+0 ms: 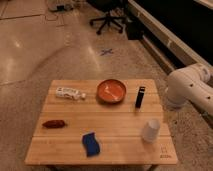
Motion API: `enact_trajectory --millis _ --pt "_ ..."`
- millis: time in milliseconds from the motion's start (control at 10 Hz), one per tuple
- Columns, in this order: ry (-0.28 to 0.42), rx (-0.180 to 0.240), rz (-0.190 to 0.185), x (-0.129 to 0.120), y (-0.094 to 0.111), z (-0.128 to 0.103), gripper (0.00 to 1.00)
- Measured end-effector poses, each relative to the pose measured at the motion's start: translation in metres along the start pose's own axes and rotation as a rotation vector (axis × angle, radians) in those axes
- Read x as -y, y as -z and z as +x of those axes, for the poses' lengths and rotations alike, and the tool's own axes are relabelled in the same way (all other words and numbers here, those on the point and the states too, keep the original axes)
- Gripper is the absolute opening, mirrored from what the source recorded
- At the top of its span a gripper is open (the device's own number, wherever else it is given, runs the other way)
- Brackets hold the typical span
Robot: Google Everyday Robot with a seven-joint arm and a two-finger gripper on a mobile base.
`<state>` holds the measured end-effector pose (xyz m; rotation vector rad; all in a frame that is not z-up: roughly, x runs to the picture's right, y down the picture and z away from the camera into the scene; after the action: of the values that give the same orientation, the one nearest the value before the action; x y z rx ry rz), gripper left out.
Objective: Place the ceramic cup over the eraser
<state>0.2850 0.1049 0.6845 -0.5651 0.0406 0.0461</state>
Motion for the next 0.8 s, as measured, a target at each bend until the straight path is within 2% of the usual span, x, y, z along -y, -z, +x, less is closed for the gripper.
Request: enact_trajectory --millis 200,300,600,800 --pt "-0.001 0.002 0.0 0.001 0.0 0.0 0.65" --pt "-0.003 0.008 -0.016 -0.003 -0.003 -0.001 0.65" --pt "0.013 0.051 -0.148 -0.028 -0.026 -0.022 0.65" --pt "0.021 0.075 -0.211 -0.039 -0.038 -0.03 0.65"
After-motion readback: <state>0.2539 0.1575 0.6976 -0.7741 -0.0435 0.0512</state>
